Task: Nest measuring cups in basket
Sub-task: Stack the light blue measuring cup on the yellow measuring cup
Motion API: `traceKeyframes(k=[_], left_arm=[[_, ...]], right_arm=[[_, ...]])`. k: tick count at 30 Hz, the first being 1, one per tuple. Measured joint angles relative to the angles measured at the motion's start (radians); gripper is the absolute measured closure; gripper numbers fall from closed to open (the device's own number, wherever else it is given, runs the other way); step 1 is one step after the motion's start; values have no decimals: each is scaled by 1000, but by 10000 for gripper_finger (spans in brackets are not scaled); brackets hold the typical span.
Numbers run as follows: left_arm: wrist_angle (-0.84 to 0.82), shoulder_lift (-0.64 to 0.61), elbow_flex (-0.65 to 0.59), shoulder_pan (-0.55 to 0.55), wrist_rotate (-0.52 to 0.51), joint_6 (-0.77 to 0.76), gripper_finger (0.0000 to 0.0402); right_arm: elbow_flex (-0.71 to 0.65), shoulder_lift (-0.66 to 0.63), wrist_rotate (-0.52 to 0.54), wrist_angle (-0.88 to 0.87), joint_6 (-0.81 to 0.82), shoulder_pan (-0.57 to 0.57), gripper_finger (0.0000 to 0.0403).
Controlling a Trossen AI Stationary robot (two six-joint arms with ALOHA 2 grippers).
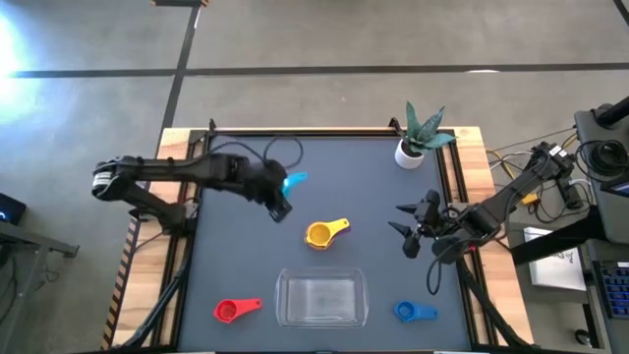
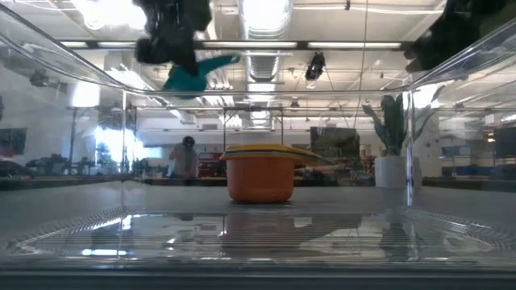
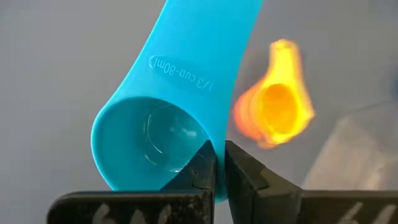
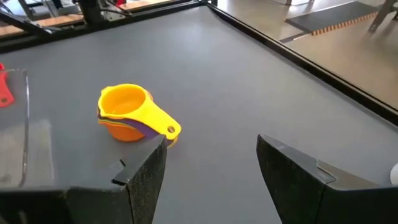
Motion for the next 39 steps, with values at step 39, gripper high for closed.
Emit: traceKeyframes(k=[39], left_arm=[[38,601,413,-288,-141,-181,401]], right_arm=[[-53,-29,23,36,32,38,165]])
